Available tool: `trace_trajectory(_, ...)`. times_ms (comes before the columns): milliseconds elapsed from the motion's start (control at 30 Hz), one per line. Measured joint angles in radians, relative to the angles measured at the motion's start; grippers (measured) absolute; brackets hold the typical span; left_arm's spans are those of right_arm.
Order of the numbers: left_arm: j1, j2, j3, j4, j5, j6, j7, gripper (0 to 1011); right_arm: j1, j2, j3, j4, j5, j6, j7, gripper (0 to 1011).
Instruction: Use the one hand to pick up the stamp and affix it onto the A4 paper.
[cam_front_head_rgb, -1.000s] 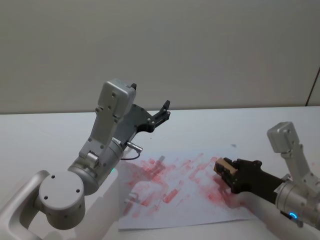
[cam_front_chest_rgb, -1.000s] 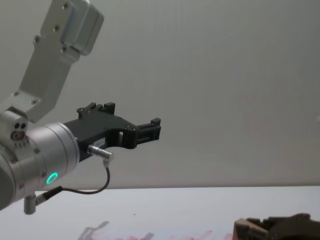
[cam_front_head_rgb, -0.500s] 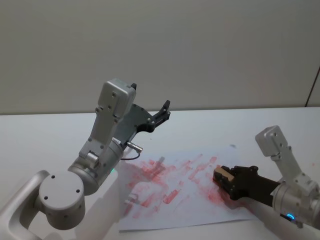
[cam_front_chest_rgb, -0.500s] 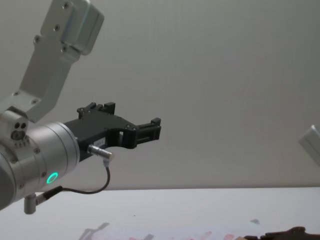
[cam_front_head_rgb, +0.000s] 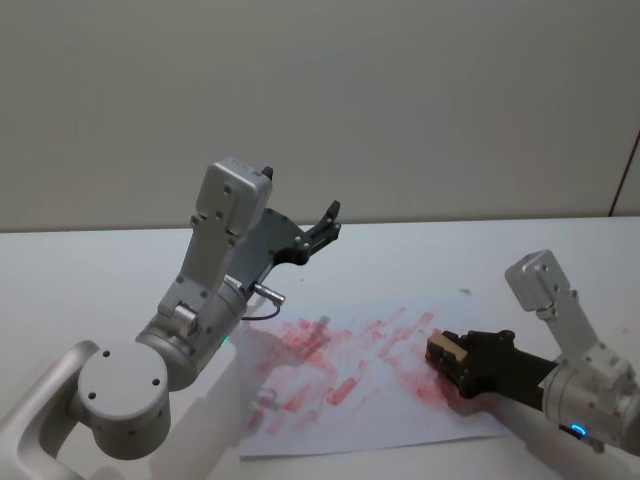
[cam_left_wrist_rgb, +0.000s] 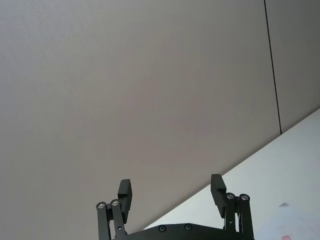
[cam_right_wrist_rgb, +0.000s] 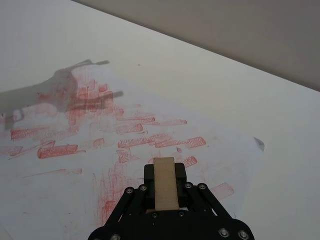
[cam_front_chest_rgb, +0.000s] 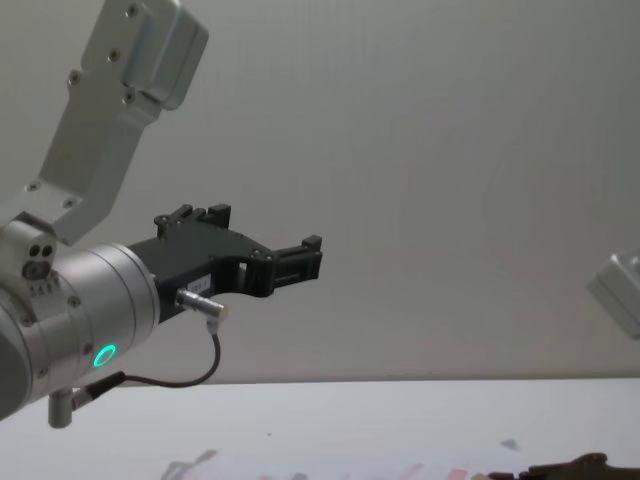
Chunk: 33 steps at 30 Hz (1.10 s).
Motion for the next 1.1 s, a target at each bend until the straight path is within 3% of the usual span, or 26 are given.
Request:
trace_trajectory(367,0.000,0.000,0.000,0.000,0.000,0.000,0.000,1001,0.007,-0.004,0.005,-0.016,0.033,-0.069,-0.037,218)
trace_trajectory(667,0.000,0.000,0.000,0.000,0.000,0.000,0.000,1001,0.003,0.003,0.024,-0.079,0.096,-0.156,-0.083,218)
trace_trajectory(867,0.000,0.000,0.000,0.000,0.000,0.000,0.000,1001,-0.033,0.027,0.049,-0.151,0.159,-0.214,-0.153,218)
trace_trajectory(1100,0.000,0.000,0.000,0.000,0.000,0.000,0.000,1001,-0.092,0.065,0.077,-0.223,0.208,-0.231,-0.229,218)
